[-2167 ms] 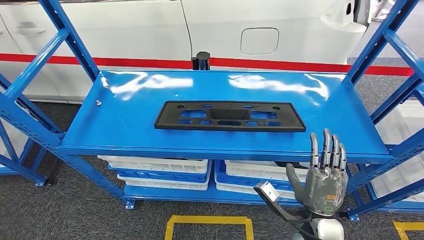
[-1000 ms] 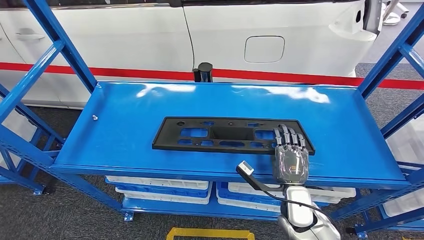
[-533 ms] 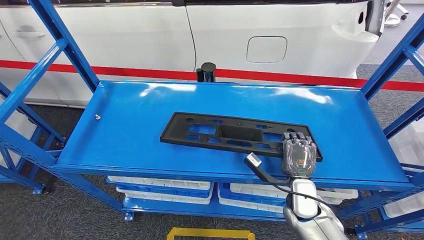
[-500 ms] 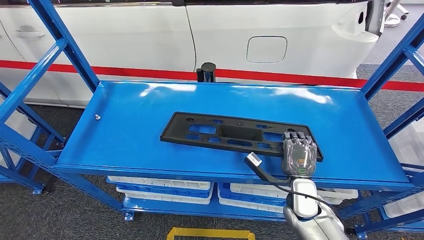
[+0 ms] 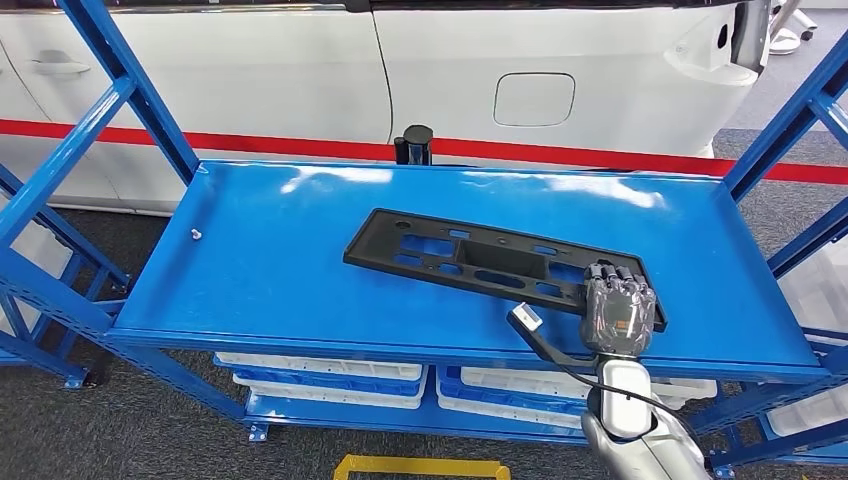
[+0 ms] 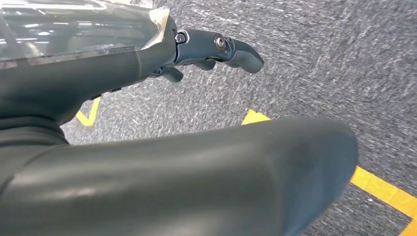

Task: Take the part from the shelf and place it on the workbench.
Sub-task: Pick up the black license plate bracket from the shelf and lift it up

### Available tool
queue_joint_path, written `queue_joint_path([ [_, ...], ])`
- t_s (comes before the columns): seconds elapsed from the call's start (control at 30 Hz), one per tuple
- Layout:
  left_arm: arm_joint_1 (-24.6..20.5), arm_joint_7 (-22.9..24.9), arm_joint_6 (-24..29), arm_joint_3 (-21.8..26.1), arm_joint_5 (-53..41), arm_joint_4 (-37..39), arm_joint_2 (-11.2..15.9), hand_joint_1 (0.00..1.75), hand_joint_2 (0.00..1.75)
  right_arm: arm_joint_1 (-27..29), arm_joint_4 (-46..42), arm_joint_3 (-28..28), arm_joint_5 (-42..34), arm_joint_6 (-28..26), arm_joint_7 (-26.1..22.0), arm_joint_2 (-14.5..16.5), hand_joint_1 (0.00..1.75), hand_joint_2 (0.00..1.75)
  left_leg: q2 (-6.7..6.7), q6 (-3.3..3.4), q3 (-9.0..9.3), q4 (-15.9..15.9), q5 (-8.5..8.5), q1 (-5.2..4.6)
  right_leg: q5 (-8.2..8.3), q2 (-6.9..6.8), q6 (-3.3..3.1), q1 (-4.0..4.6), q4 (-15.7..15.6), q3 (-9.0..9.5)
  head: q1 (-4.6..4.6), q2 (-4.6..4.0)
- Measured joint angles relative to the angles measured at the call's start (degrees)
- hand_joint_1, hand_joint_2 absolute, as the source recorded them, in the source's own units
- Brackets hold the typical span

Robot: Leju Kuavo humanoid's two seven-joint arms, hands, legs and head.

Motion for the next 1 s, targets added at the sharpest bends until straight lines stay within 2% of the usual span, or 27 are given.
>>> queue_joint_path([
  [0.07, 0.0, -0.5, -0.3, 0.0, -0.3, 0.0, 0.1, 0.0, 0.87, 0.6, -0.5, -0.4, -0.2, -0.9, -1.3, 0.0, 1.75, 1.75, -0.01, 0.0, -0.01, 0.0, 0.0, 0.0, 0.0, 0.0, 0.0, 0.0, 0.0, 0.01, 0.0, 0.0],
  [0.13, 0.0, -1.0, -0.6, 0.0, -0.6, 0.1, 0.2, 0.0, 1.75, 2.1, -2.3, -2.6, -2.1, -1.4, -7.7, 1.2, 1.75, 1.75, -0.01, 0.0, -0.04, 0.0, -0.01, 0.02, 0.0, 0.0, 0.0, 0.0, 0.0, 0.0, 0.02, -0.01],
  [0.3, -0.2, -1.8, -1.2, 0.4, -1.5, 0.5, 0.4, 0.0, 1.75, 7.3, -10.1, -15.2, -14.0, -1.5, -34.8, 9.5, 1.75, 1.75, -0.03, 0.02, -0.16, 0.0, -0.02, 0.08, 0.0, 0.01, -0.01, 0.01, 0.0, -0.14, -0.04, 0.0],
  [0.4, -0.2, -2.1, -1.3, 0.9, -2.0, 0.7, 0.4, 0.0, 1.75, 8.5, -13.1, -21.6, -24.4, -1.5, -46.3, 14.0, 1.75, 1.75, -0.04, -0.01, -0.22, 0.0, -0.01, 0.11, -0.01, -0.02, -0.01, 0.05, 0.0, -0.21, -0.01, 0.0],
  [0.47, -0.2, -2.4, -1.4, 1.2, -2.3, 0.9, 0.4, 0.0, 1.75, 9.4, -15.1, -24.8, -31.6, -1.5, -51.1, 16.2, 1.75, 1.75, -0.01, -0.01, -0.23, 0.0, -0.01, 0.11, -0.01, -0.01, -0.01, 0.05, 0.0, -0.21, -0.01, 0.0],
  [0.53, -0.3, -2.7, -1.4, 1.5, -2.5, 1.0, 0.4, 0.0, 1.75, 10.5, -17.0, -26.4, -39.3, -1.2, -53.7, 17.6, 1.75, 1.75, 0.01, -0.01, -0.25, 0.0, -0.01, 0.09, -0.01, -0.01, -0.01, 0.05, 0.0, -0.23, 0.0, 0.0],
  [0.67, -0.4, -2.8, -1.1, 2.4, -2.7, 1.1, 0.4, 0.0, 1.75, 12.0, -20.2, -27.1, -51.1, 1.4, -55.6, 18.6, 1.75, 1.75, 0.04, 0.01, -0.27, 0.0, -0.03, 0.0, -0.01, 0.01, -0.01, 0.01, 0.0, -0.26, -0.01, 0.0],
  [0.83, -0.4, -3.1, 0.0, 3.0, -3.4, 1.2, 0.4, 0.0, 1.75, 12.3, -21.8, -27.9, -58.0, 4.3, -56.8, 19.0, 1.75, 1.75, 0.06, 0.02, -0.27, 0.0, -0.03, -0.01, -0.01, 0.02, -0.01, -0.01, 0.0, -0.27, 0.0, 0.0],
  [1.0, -0.4, -3.7, 0.4, 3.6, -3.9, 1.2, 0.4, 0.0, 1.75, 12.3, -22.2, -28.8, -59.7, 5.1, -57.7, 19.3, 1.75, 1.75, 0.06, 0.02, -0.27, 0.0, -0.03, 0.0, 0.0, 0.03, -0.01, -0.01, 0.0, -0.28, 0.0, -0.01],
])
